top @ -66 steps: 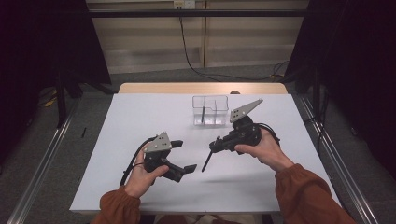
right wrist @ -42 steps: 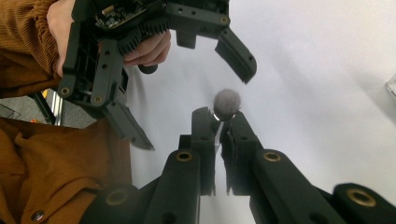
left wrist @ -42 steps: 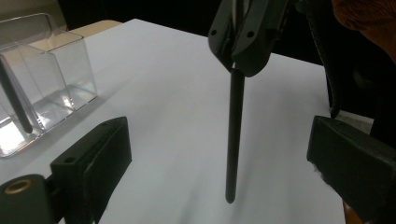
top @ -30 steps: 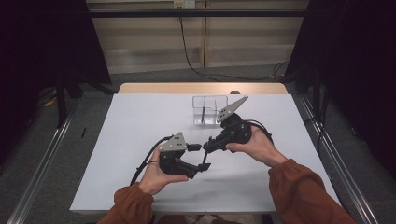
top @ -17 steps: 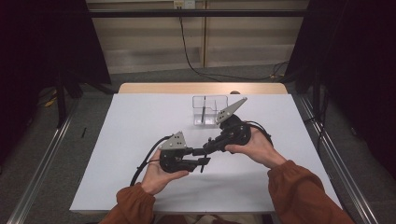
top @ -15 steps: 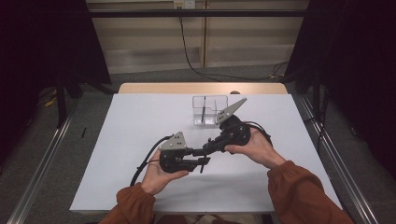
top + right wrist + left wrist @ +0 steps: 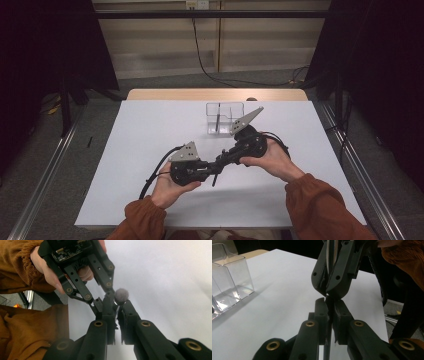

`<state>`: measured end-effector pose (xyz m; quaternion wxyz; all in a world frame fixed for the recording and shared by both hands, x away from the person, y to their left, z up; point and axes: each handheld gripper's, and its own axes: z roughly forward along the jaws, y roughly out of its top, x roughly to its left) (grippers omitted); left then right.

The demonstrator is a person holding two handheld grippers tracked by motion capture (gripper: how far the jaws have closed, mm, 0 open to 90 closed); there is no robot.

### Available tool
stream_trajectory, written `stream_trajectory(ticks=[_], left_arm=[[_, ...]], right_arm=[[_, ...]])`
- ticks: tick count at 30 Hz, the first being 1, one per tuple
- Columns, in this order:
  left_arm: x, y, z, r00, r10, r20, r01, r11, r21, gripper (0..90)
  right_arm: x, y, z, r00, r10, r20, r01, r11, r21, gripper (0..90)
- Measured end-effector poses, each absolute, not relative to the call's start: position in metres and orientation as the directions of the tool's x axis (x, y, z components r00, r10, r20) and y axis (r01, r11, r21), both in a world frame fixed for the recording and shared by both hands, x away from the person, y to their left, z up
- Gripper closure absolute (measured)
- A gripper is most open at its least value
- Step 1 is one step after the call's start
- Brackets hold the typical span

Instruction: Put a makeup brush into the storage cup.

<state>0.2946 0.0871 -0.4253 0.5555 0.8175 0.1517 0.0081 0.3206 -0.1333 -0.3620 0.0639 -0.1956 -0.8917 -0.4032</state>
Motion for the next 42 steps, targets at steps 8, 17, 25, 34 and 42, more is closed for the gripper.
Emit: stream_trajectory(ticks=[8,17,25,34,42], left_arm=[[0.294,0.088,-0.425,0.953,0.26,-0.157,0.242,-0.338,0.91,84.1],[0.295,0.089,-0.425,0.953,0.262,-0.154,0.238,-0.33,0.913,84.1],[0.297,0.093,-0.424,0.949,0.274,-0.158,0.246,-0.322,0.914,84.1],[0.298,0.099,-0.423,0.94,0.301,-0.163,0.26,-0.318,0.912,84.1],[0.3,0.105,-0.423,0.935,0.319,-0.158,0.263,-0.319,0.91,84.1]], right_arm=[[0.32,-0.133,-0.364,-0.916,0.298,0.27,0.399,0.59,0.702,83.6],[0.32,-0.135,-0.365,-0.912,0.296,0.283,0.406,0.562,0.721,81.7],[0.32,-0.141,-0.364,-0.909,0.295,0.295,0.412,0.517,0.75,76.6],[0.319,-0.15,-0.362,-0.901,0.331,0.279,0.415,0.478,0.774,64.7],[0.315,-0.157,-0.374,-0.884,0.403,0.237,0.422,0.468,0.777,45.4]])
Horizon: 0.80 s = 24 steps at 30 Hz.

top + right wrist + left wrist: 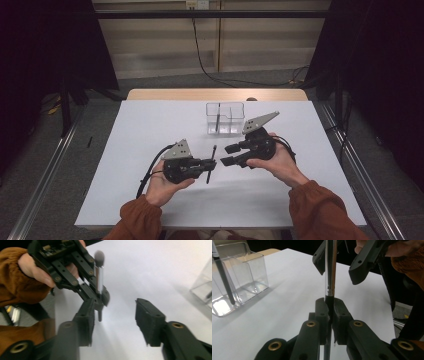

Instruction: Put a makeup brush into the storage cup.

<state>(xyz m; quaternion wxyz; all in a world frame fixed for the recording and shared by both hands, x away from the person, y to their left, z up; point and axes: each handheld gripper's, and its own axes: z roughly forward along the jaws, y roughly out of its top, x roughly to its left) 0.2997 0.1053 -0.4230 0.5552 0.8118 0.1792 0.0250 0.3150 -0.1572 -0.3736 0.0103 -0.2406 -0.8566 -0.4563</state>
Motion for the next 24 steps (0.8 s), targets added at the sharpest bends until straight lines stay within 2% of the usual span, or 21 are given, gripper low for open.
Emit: stream_trajectory(ticks=[11,17,20,24], left_arm=[[0.301,0.111,-0.42,0.932,0.329,-0.153,0.261,-0.315,0.913,84.1],[0.302,0.113,-0.419,0.929,0.337,-0.152,0.261,-0.305,0.916,84.1],[0.302,0.115,-0.418,0.928,0.34,-0.15,0.259,-0.303,0.917,84.1],[0.303,0.118,-0.417,0.927,0.346,-0.146,0.256,-0.298,0.92,84.1]], right_arm=[[0.312,-0.17,-0.387,-0.837,0.489,0.244,0.46,0.389,0.799,14.3],[0.311,-0.178,-0.391,-0.795,0.551,0.253,0.487,0.333,0.807,5.3],[0.31,-0.18,-0.39,-0.797,0.556,0.235,0.468,0.326,0.821,1.0],[0.305,-0.183,-0.391,-0.795,0.569,0.209,0.445,0.315,0.838,1.4]])
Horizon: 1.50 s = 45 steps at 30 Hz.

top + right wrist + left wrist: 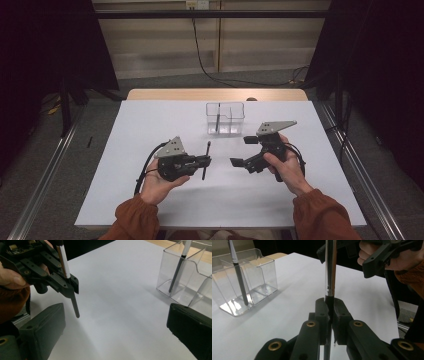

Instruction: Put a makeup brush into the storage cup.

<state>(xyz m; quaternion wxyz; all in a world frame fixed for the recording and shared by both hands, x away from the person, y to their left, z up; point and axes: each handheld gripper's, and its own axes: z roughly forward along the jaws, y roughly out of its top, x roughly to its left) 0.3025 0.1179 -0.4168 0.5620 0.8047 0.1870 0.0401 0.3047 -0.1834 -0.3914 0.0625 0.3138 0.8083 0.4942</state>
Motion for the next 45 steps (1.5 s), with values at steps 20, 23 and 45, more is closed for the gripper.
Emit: stream_trajectory(ticks=[20,23,45], left_arm=[[0.303,0.131,-0.411,0.914,0.377,-0.15,0.267,-0.28,0.922,84.1],[0.304,0.134,-0.41,0.913,0.381,-0.148,0.267,-0.281,0.922,84.1],[0.316,0.151,-0.393,0.895,0.427,-0.126,0.25,-0.25,0.935,84.1]], right_arm=[[0.284,-0.216,-0.407,-0.706,0.686,0.176,0.434,0.223,0.873,2.0],[0.281,-0.219,-0.409,-0.701,0.693,0.17,0.431,0.222,0.874,2.2],[0.251,-0.254,-0.424,-0.598,0.788,0.148,0.362,0.101,0.927,2.0]])
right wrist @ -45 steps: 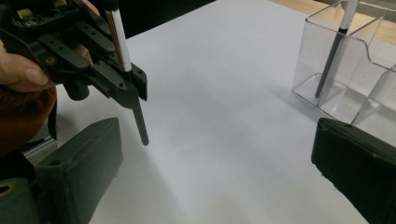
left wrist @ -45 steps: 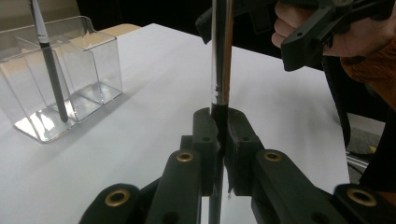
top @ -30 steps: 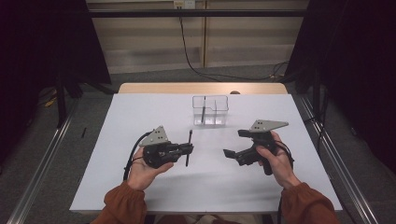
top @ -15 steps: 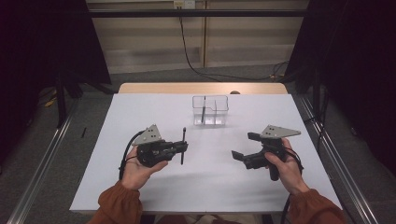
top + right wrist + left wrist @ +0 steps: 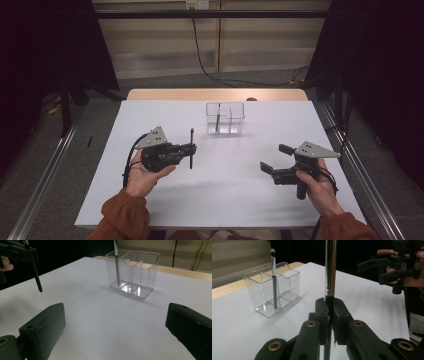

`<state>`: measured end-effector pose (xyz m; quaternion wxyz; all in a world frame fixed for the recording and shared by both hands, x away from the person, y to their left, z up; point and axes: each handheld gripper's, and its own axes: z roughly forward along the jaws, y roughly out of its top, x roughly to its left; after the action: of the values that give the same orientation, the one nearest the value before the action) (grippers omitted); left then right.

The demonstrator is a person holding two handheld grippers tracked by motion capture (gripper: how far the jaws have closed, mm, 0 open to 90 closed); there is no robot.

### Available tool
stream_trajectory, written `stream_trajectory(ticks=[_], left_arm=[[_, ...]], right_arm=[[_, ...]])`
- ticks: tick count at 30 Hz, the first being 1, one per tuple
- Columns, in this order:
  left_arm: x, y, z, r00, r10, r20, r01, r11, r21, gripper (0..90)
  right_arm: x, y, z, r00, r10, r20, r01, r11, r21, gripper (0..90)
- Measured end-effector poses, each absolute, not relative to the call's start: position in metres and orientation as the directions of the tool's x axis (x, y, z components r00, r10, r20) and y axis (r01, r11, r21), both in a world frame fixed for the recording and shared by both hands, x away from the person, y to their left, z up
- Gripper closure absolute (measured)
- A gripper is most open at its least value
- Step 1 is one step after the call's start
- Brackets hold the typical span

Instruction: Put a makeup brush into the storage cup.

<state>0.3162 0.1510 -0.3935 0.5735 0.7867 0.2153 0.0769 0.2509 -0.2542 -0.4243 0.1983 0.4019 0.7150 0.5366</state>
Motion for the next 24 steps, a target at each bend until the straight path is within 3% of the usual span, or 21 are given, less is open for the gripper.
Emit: stream_trajectory(ticks=[24], left_arm=[[0.343,0.151,-0.371,0.88,0.464,-0.104,0.238,-0.239,0.942,84.1]], right_arm=[[0.236,-0.276,-0.438,-0.552,0.824,0.128,0.321,0.069,0.944,2.0]])
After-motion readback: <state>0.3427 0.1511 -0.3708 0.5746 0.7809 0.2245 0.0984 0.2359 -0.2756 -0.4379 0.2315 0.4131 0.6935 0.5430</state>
